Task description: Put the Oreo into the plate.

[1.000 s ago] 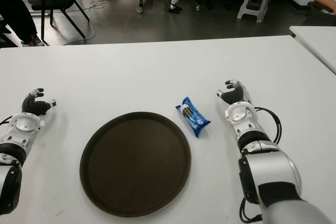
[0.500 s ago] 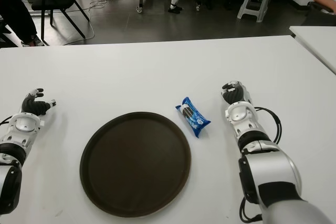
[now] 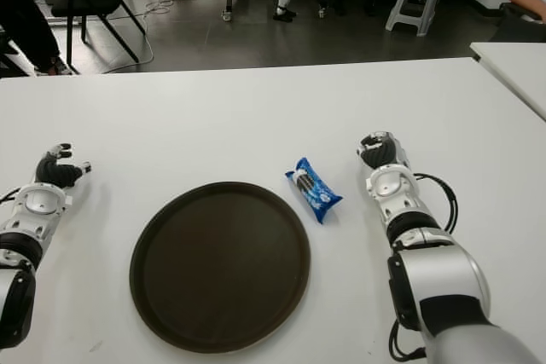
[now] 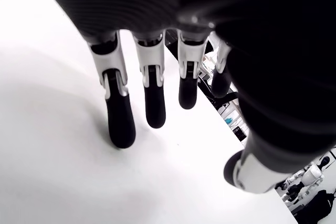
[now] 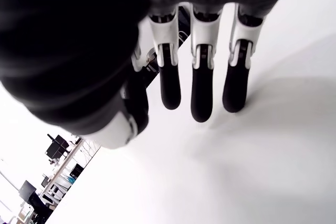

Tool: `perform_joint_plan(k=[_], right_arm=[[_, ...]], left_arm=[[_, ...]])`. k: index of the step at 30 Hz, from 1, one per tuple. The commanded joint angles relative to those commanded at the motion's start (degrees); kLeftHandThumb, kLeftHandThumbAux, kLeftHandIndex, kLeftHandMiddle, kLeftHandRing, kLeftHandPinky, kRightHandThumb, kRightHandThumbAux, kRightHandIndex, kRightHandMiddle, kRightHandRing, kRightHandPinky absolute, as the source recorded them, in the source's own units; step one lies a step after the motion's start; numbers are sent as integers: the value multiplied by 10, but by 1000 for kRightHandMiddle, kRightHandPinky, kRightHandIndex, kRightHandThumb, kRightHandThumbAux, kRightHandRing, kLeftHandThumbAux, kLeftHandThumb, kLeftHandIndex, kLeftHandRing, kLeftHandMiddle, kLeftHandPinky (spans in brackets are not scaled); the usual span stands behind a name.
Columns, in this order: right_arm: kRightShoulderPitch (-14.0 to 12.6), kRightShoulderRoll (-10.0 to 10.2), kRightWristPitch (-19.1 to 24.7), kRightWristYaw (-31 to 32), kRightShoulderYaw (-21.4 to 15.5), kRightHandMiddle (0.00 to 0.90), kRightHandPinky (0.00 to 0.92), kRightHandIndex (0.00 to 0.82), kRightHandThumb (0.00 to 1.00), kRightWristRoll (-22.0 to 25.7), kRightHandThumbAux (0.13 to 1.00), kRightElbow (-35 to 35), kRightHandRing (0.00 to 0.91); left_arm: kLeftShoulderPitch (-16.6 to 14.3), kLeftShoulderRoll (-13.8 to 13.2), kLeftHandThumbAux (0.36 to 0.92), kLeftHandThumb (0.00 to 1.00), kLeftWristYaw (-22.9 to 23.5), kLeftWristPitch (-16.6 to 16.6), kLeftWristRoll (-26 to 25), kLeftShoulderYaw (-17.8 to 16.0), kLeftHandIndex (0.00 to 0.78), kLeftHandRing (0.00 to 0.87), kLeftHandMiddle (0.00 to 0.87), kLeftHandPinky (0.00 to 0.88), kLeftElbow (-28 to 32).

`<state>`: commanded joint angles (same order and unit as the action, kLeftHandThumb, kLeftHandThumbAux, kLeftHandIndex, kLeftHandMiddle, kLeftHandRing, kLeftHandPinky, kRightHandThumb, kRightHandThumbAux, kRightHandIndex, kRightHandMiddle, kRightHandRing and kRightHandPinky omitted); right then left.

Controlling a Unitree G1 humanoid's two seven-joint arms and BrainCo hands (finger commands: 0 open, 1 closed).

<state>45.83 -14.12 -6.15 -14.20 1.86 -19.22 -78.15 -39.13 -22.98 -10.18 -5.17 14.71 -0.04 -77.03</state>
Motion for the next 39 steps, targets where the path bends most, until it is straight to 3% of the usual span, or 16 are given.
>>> perform_joint_plan(k=[22,39], right_arm=[[0,-1,3,-2,3,285,383,399,683,-3,730,-1,317],[0,-3,4,-5,12,260,373,398,686,-12,730,0,296]], left_arm=[[2,3,738,238,-5,-7,-6,-7,53,182,141,208,0],[1,3,735,215,3,-2,-4,-4,41,179,134,197,0]])
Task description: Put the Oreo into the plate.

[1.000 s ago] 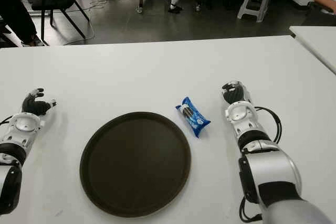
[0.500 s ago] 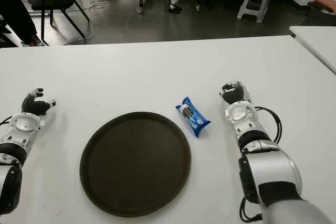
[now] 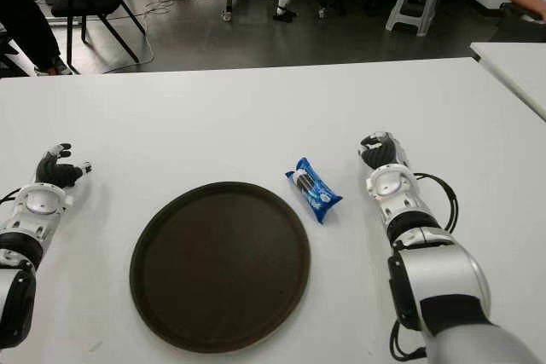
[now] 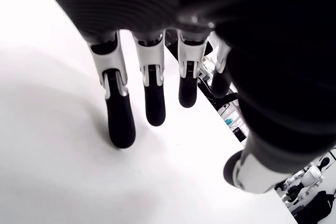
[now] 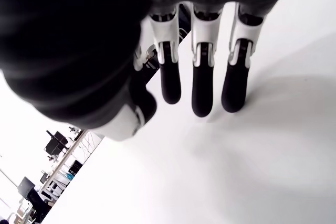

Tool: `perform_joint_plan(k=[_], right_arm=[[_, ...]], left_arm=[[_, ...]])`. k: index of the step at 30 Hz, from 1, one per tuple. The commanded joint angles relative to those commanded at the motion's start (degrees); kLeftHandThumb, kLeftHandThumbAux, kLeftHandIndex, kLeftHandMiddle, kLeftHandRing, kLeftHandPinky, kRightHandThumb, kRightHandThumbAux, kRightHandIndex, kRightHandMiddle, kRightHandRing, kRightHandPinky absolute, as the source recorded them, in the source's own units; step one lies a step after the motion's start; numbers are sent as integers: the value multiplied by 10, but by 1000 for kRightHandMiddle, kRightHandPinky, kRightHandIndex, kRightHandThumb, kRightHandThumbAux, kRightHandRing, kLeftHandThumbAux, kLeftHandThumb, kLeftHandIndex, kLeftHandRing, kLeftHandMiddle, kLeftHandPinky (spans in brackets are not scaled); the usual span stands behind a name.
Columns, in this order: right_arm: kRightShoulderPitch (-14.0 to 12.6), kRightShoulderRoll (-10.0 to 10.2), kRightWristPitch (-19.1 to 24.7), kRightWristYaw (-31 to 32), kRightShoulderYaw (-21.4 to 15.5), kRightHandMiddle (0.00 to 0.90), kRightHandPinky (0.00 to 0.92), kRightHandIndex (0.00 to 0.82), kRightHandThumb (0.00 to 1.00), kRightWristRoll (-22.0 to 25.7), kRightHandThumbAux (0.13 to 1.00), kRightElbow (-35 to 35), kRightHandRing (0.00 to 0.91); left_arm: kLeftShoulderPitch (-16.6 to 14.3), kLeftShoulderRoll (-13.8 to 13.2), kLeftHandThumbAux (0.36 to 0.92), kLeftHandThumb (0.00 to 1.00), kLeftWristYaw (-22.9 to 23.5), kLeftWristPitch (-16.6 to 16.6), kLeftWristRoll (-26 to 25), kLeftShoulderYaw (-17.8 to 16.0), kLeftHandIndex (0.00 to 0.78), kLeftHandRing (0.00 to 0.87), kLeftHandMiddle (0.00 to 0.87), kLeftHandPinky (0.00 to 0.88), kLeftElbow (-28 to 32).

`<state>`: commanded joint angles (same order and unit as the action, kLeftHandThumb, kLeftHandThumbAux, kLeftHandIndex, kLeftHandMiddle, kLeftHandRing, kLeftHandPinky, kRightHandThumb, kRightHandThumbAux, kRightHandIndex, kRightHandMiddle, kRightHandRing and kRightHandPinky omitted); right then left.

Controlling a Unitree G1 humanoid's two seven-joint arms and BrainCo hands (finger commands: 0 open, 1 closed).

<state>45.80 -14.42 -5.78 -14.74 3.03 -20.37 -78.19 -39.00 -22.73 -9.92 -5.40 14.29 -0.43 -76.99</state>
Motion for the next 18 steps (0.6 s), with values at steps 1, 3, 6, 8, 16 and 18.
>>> perform_joint_plan(k=[1,3,6,8,16,18], right_arm=[[0,0,-1,0,1,259,368,398,686,0,730,0,295],[-1,0,-3,-1,2,257,363,398,686,0,730,0,292],[-1,1,-7,-3,4,254,359,398,686,0,730,1,288],[0,2,-9,-5,6,253,357,398,685,1,730,2,287],[1,7,-21,-5,10,251,350,397,680,3,731,4,285],[1,9,-28,-4,12,252,349,397,682,3,731,5,284]], left_arm=[[0,0,734,213,0,0,0,0,41,178,133,196,0],[0,0,735,211,0,0,-1,-1,40,176,131,193,0],[0,1,736,207,0,2,-1,-2,40,174,130,192,0],[0,0,735,206,0,2,-1,-1,38,174,129,198,0],[1,0,736,229,-2,0,-2,-4,45,189,141,228,0],[1,0,737,230,-3,1,-1,-3,47,192,143,229,0]])
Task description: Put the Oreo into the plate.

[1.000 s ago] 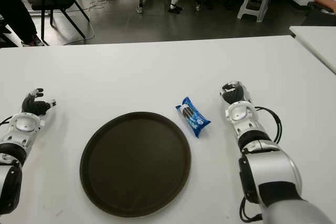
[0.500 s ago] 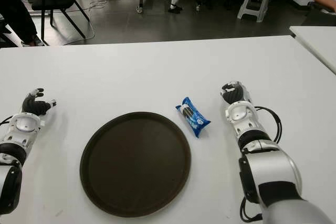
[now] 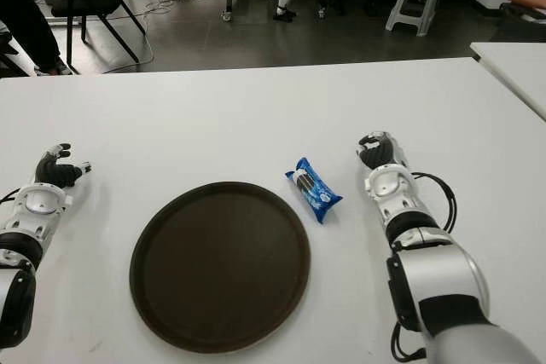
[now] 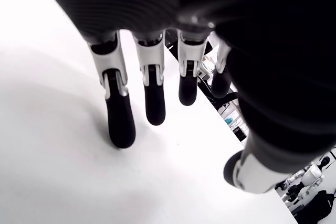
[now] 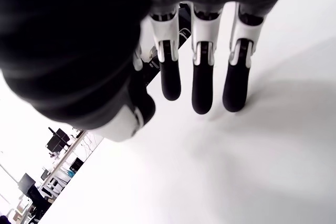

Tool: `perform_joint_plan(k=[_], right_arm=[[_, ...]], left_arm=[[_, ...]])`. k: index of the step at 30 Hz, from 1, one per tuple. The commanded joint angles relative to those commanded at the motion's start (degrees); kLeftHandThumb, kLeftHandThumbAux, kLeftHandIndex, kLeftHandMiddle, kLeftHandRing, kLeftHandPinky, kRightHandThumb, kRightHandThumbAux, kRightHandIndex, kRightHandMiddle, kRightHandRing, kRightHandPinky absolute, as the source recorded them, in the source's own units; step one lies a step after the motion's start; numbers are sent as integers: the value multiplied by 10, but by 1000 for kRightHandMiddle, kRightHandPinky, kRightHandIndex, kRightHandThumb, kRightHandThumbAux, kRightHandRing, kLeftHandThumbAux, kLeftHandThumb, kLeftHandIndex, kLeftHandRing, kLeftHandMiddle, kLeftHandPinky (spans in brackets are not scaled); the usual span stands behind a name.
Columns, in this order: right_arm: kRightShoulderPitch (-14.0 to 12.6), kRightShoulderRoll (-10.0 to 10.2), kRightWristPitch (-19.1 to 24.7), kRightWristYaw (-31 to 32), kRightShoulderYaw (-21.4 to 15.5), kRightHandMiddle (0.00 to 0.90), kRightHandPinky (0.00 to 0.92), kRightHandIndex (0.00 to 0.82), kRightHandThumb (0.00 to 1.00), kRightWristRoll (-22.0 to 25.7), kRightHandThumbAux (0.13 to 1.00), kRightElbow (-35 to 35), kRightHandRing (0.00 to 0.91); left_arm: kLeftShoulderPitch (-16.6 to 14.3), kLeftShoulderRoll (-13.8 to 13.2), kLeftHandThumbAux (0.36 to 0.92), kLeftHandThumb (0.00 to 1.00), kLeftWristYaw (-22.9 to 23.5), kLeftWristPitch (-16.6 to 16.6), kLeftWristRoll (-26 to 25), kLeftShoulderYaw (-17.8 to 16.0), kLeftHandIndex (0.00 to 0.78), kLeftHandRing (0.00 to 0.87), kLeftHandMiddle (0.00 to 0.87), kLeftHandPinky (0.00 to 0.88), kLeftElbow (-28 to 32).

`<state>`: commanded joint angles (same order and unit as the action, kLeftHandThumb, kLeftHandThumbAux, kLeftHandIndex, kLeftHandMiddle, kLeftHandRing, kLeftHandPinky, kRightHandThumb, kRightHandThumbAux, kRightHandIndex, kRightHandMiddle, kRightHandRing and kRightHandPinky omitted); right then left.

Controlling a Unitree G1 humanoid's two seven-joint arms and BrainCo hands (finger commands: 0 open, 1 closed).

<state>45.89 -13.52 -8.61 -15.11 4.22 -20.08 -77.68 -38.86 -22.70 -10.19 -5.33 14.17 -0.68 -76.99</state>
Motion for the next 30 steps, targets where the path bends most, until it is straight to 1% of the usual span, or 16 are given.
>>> perform_joint_plan(k=[7,11,15,20,25,26,27,28,29,30], right_arm=[[-2,1,-18,3,6,250,343,397,681,-2,731,1,280],[-2,2,-28,3,12,235,321,397,681,-5,731,2,262],[5,2,-41,0,18,230,321,398,682,-7,731,9,256],[6,0,-57,-12,29,229,320,397,678,-13,731,15,257],[3,-3,-69,-25,39,212,292,397,674,-21,732,19,239],[2,-3,-71,-28,41,205,287,340,606,-23,730,20,233],[2,-4,-72,-29,42,195,279,255,497,-24,730,20,225],[2,-4,-72,-31,44,189,273,200,426,-24,730,21,220],[3,-4,-72,-32,45,180,259,162,372,-25,729,21,211],[3,-4,-72,-33,46,177,254,149,353,-25,729,22,208]], left_arm=[[0,-1,743,230,-1,1,2,2,53,204,154,233,0],[0,-1,746,231,-1,0,2,2,53,203,154,234,0],[0,-1,752,222,2,1,3,4,54,198,149,234,0],[0,-1,745,208,7,-1,-3,-1,51,192,144,232,1],[-1,0,742,202,9,1,-5,-3,45,194,142,243,1],[-1,-1,741,201,9,1,-5,-3,45,195,143,246,1],[-1,-1,739,199,9,2,-5,-4,45,198,145,250,1],[-1,-1,738,198,8,2,-5,-4,46,200,147,253,1],[-1,-1,739,198,8,2,-5,-4,46,202,148,254,1],[-1,-1,739,198,7,3,-5,-4,46,202,149,255,1]])
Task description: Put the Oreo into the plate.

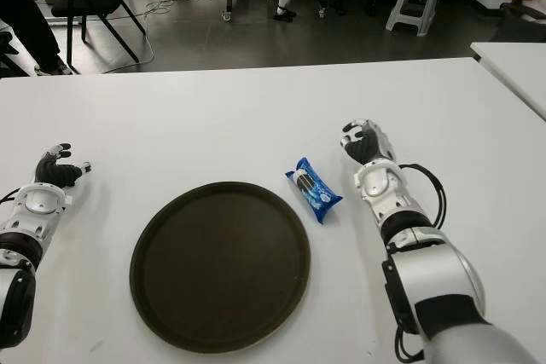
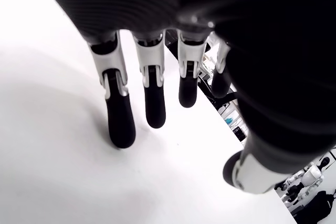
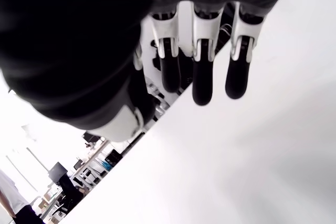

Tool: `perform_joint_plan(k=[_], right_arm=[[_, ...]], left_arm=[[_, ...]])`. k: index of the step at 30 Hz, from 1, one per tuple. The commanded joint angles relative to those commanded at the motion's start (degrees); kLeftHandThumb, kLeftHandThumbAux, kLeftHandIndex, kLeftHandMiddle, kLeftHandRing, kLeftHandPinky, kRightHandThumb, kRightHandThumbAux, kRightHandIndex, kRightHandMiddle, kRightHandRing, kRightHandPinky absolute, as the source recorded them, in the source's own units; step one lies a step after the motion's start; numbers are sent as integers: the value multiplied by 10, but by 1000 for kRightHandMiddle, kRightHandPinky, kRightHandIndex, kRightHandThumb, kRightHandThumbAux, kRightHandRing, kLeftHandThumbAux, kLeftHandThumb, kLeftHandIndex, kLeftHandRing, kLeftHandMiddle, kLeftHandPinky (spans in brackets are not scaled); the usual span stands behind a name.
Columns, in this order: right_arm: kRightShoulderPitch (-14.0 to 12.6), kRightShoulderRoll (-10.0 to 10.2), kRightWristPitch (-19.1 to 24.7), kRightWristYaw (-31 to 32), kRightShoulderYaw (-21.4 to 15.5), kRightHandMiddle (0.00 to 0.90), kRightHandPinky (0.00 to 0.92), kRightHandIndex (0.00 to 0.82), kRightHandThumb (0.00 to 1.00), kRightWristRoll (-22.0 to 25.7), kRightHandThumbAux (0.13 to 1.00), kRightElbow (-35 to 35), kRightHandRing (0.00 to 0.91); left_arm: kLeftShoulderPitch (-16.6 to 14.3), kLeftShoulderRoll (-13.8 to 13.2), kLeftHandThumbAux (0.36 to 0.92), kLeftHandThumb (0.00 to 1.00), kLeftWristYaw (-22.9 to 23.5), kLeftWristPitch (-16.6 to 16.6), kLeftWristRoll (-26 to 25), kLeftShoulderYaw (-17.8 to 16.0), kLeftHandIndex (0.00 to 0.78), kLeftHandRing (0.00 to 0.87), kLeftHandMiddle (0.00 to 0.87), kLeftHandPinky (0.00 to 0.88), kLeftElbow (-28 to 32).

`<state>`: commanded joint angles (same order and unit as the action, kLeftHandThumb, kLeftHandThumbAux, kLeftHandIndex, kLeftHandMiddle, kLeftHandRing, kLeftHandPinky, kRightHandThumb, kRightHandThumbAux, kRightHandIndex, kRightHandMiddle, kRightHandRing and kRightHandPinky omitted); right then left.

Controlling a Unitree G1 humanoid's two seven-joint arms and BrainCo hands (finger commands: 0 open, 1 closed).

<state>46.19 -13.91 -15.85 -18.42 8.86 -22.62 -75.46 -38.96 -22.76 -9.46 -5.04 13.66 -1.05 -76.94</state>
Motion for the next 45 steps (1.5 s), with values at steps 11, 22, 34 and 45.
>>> perform_joint_plan(k=[11,22,34,45], right_arm=[[-1,-10,6,0,23,126,209,58,269,-13,719,31,160],[-20,-33,31,12,52,92,157,29,249,-39,730,105,128],[-82,-62,93,62,62,109,225,21,273,-58,719,267,153],[-141,-93,149,127,64,123,212,14,219,-76,677,419,167]], left_arm=[[0,1,743,220,-2,-1,1,2,52,200,154,236,1],[1,3,744,209,0,-3,-6,-6,45,198,156,232,0],[0,3,737,230,-3,-5,2,3,53,209,163,256,1],[-2,6,742,254,-5,-4,1,4,61,209,162,261,2]])
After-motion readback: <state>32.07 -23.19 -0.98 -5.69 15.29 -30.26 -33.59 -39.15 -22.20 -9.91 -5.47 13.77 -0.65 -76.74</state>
